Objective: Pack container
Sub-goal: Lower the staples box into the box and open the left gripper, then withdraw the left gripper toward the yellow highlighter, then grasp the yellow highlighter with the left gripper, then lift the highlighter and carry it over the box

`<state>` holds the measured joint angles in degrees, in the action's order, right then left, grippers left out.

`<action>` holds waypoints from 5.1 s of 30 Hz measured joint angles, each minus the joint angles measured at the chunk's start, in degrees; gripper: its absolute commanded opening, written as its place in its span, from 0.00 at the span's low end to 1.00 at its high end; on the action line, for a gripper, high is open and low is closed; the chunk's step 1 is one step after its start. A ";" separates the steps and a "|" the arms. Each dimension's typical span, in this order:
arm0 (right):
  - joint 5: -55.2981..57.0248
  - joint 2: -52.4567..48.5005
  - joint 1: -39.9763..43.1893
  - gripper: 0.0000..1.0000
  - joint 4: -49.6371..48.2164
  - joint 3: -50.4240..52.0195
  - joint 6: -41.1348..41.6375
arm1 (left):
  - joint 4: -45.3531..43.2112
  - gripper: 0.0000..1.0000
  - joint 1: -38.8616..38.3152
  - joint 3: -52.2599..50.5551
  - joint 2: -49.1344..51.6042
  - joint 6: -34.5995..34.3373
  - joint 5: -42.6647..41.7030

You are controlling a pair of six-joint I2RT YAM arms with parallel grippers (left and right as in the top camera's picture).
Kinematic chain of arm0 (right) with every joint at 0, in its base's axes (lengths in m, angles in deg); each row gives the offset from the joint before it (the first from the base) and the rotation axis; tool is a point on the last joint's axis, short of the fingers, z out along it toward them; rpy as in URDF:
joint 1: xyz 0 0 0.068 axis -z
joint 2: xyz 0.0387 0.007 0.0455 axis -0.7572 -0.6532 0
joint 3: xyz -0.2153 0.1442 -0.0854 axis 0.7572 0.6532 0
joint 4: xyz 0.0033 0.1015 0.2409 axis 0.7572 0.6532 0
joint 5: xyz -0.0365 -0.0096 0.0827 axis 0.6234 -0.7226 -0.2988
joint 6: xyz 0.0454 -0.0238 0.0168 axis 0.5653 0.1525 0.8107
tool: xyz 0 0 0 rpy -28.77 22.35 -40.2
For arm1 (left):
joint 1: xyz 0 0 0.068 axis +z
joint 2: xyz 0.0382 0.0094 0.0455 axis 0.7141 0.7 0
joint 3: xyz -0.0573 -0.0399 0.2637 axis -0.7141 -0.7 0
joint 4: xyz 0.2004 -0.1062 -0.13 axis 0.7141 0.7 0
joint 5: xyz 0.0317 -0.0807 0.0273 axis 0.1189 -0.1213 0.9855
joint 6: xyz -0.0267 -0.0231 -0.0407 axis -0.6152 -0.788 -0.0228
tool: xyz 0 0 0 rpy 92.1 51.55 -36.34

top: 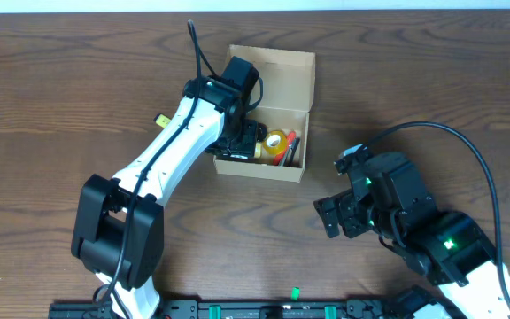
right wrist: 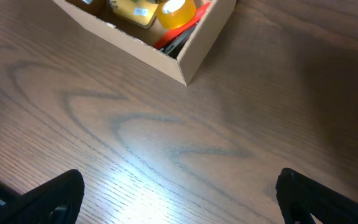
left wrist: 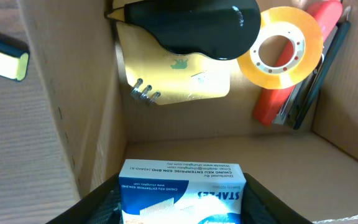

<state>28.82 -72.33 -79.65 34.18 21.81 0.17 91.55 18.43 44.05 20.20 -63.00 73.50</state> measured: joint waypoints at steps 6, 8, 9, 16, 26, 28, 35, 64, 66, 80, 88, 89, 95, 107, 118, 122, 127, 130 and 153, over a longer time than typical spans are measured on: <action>0.00 0.00 0.00 0.99 -0.02 0.00 0.00 | 0.00 0.60 0.00 0.00 0.00 -0.35 0.00; 0.00 0.00 0.00 0.99 -0.02 0.00 -0.02 | 0.02 0.59 0.00 0.00 0.00 -0.33 0.00; 0.00 0.00 0.00 0.99 0.00 0.00 -0.02 | 0.02 0.59 0.00 0.00 0.00 -0.33 0.00; 0.00 0.00 0.00 0.99 -0.02 0.00 0.00 | 1.36 0.58 0.02 1.22 0.00 0.37 0.74; 0.00 0.00 0.00 0.99 0.00 0.00 -0.02 | 10.86 0.53 4.20 15.63 -2.23 4.44 6.75; 0.00 0.00 0.00 0.99 0.00 0.00 0.00 | 11.91 0.53 6.10 15.63 -2.71 4.15 7.54; 0.00 0.00 0.00 0.99 0.00 0.00 0.00 | 10.99 0.61 14.99 14.49 -2.75 -7.04 10.34; 0.00 0.00 0.00 0.99 -0.02 0.00 0.00 | -11.39 0.56 19.82 1.01 14.71 -53.40 4.72; 0.00 0.00 0.00 0.99 -0.02 0.00 0.00 | -11.37 0.52 19.98 1.01 14.71 -53.81 4.72; 0.00 0.00 0.00 0.99 0.00 0.00 0.00 | -11.08 0.34 20.02 1.03 15.23 -54.29 4.70; 0.00 0.00 0.00 0.99 -0.02 0.00 0.00 | -11.13 0.18 20.02 1.03 15.23 -54.31 4.52; 0.00 0.00 0.00 0.99 -0.02 0.00 -0.02 | -11.15 0.11 20.02 1.05 15.23 -54.34 4.48; 0.00 0.00 0.00 0.99 -0.02 0.00 0.00 | -11.13 0.06 20.02 1.07 15.23 -54.34 4.46; 0.00 0.00 0.00 0.99 -0.02 0.00 0.00 | -3.61 0.06 20.02 9.86 15.17 -40.70 6.05; 0.00 0.00 0.00 0.99 0.00 0.00 0.00 | 0.35 0.06 16.87 11.02 2.84 -7.28 7.54; 0.00 0.00 0.00 0.99 -0.02 0.00 -0.02 | 1.86 0.06 12.81 11.04 -0.66 1.92 7.54; 0.00 0.00 0.00 0.99 -0.02 0.00 0.00 | 1.95 0.06 6.49 11.08 -3.98 15.61 6.67; 0.00 0.00 0.00 0.99 -0.02 0.00 0.00 | 1.97 0.06 3.69 11.15 -3.93 25.31 5.51; 0.00 0.00 0.00 0.99 -0.02 0.00 0.00 | 3.17 0.06 -1.51 11.13 4.81 93.92 2.91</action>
<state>28.82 -72.33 -79.65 34.16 21.81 0.17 94.72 16.93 55.18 25.01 30.92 76.41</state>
